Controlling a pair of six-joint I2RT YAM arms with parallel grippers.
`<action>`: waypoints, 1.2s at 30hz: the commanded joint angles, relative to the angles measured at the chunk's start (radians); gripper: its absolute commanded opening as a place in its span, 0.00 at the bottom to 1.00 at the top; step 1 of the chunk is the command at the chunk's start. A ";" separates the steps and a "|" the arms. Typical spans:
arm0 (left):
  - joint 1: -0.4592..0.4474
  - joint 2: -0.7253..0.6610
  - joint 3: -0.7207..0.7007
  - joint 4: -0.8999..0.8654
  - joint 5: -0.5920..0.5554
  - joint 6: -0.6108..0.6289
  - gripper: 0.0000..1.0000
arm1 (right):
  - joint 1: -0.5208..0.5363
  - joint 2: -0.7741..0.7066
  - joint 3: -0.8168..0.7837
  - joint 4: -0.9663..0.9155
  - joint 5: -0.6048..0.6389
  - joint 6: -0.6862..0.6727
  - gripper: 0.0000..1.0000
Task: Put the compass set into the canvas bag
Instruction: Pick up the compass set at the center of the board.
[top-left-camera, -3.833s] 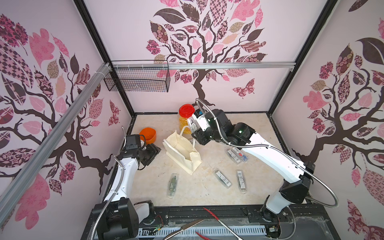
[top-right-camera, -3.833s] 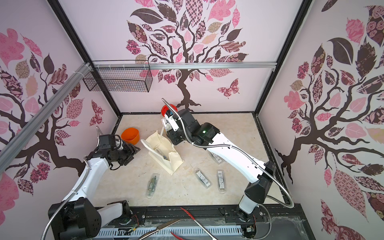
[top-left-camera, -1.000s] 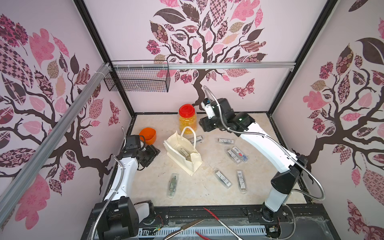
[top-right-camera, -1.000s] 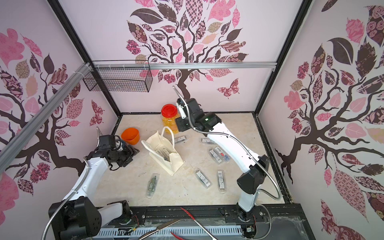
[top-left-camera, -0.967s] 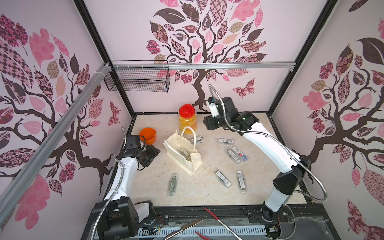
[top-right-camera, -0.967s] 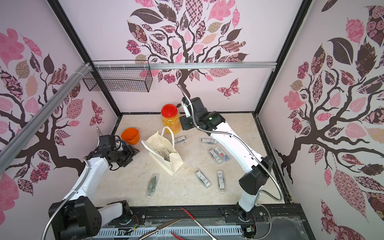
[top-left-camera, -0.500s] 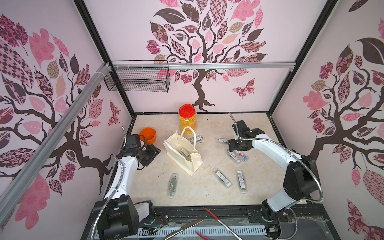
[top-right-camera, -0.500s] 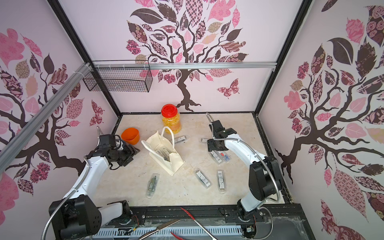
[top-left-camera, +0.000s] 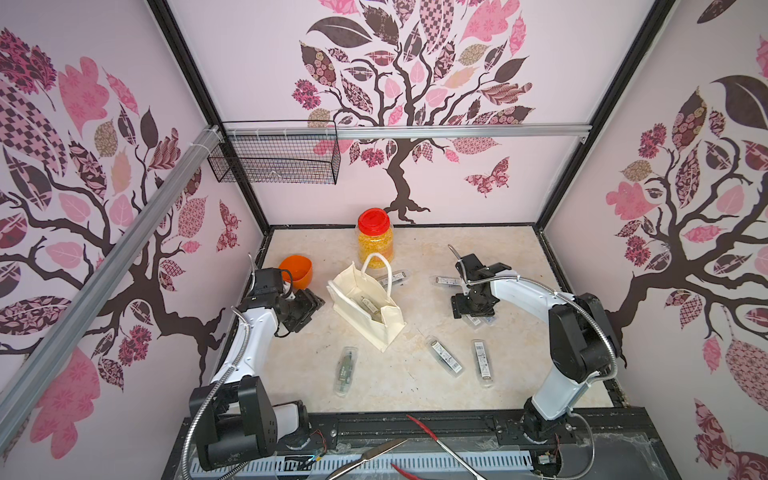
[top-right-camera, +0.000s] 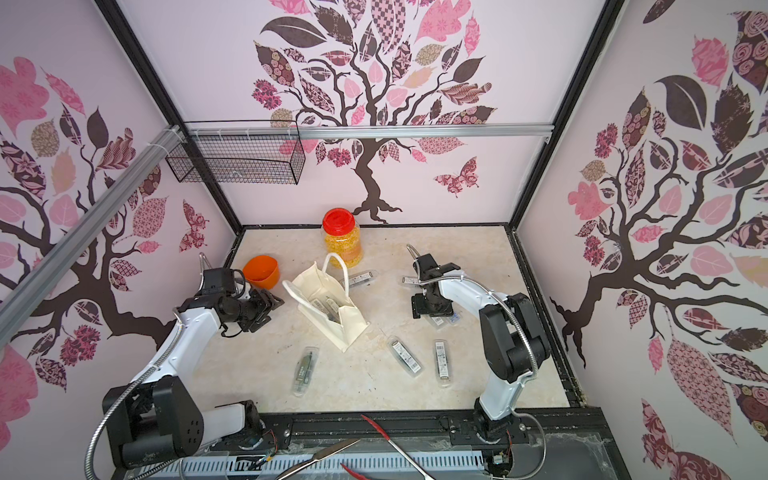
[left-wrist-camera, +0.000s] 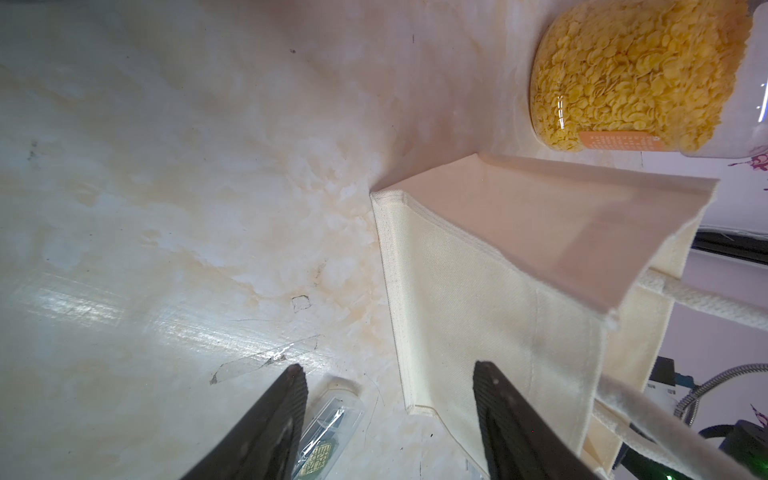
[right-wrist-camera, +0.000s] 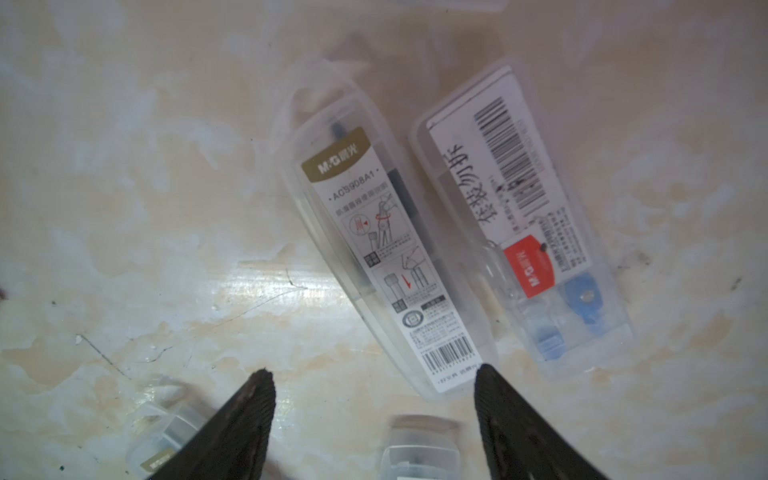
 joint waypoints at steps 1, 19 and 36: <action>0.004 0.013 0.030 0.023 0.011 0.017 0.68 | 0.000 0.033 0.004 -0.010 -0.031 0.002 0.79; 0.004 0.026 0.023 0.035 0.021 0.017 0.68 | 0.001 0.060 0.007 -0.042 0.059 -0.053 0.78; 0.004 0.032 0.031 0.018 0.007 0.035 0.68 | 0.001 0.155 0.112 -0.036 0.110 -0.122 0.78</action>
